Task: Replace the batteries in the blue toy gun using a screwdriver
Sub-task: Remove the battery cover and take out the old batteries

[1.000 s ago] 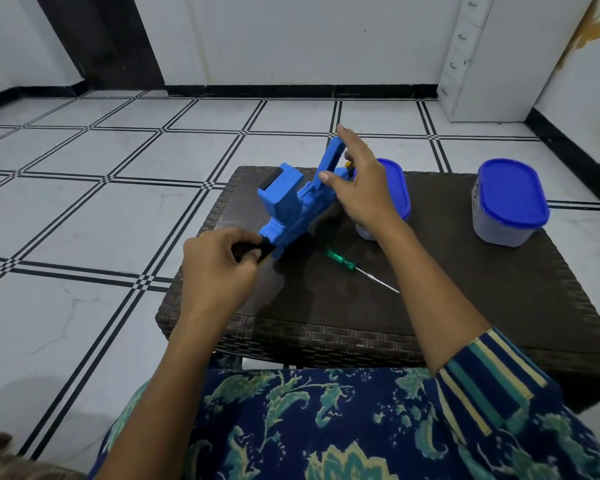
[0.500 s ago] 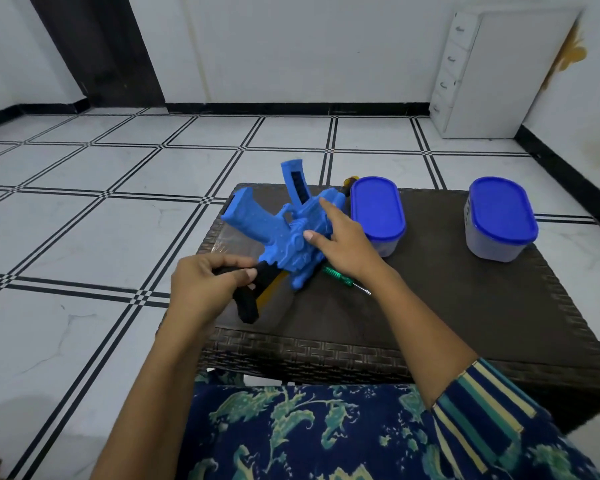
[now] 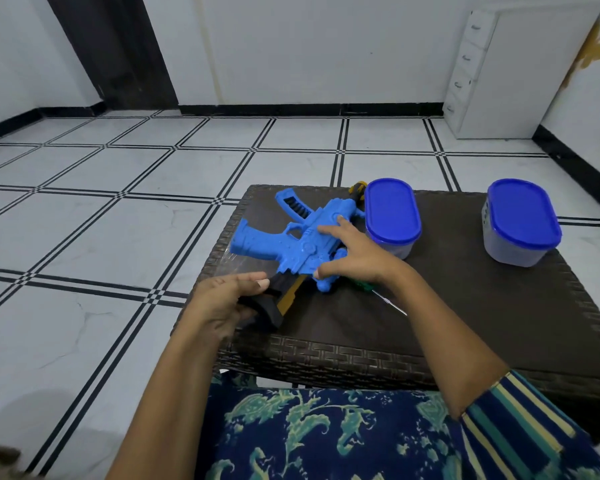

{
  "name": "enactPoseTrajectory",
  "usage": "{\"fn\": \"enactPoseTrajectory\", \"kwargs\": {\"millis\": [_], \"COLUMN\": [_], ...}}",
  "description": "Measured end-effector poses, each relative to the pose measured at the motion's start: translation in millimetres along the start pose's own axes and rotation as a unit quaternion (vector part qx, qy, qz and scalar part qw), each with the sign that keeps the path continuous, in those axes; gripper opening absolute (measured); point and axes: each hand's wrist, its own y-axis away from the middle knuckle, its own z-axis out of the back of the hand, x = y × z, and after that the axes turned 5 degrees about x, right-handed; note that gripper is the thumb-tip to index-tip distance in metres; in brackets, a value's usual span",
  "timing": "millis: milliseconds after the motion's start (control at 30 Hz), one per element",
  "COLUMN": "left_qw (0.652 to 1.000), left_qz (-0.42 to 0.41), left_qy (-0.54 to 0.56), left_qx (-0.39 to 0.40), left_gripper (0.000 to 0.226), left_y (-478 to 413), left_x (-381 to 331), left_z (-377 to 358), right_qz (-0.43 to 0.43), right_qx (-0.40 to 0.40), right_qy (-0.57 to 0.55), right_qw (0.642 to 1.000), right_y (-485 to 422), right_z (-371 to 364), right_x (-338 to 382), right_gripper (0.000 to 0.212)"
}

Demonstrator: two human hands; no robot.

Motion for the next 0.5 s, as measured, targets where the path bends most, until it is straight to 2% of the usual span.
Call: {"fn": "enactPoseTrajectory", "kwargs": {"millis": [133,233,433,500], "left_qw": [0.997,0.992,0.978,0.977], "left_qz": [0.037,0.066,0.112,0.112], "left_qy": [0.069,0.102,0.161,0.169], "left_qx": [0.022,0.033,0.069,0.064], "left_gripper": [0.016,0.014,0.014,0.014], "left_y": [-3.9,-3.6,2.5,4.1], "left_x": [1.9,2.4,1.8,0.9], "left_z": [-0.7,-4.1,-11.4,-12.5], "right_qz": [-0.007,-0.005,0.023,0.026], "right_qx": [0.058,0.043,-0.059,-0.079], "right_qy": [0.054,0.100,0.111,0.123], "right_qw": [0.997,0.994,0.992,0.989], "right_y": [3.7,3.8,-1.9,-2.4], "right_z": [0.8,-6.7,-9.6,-9.2], "right_x": [-0.6,1.7,6.2,6.3], "right_gripper": [0.111,0.117,0.085,0.081]}}
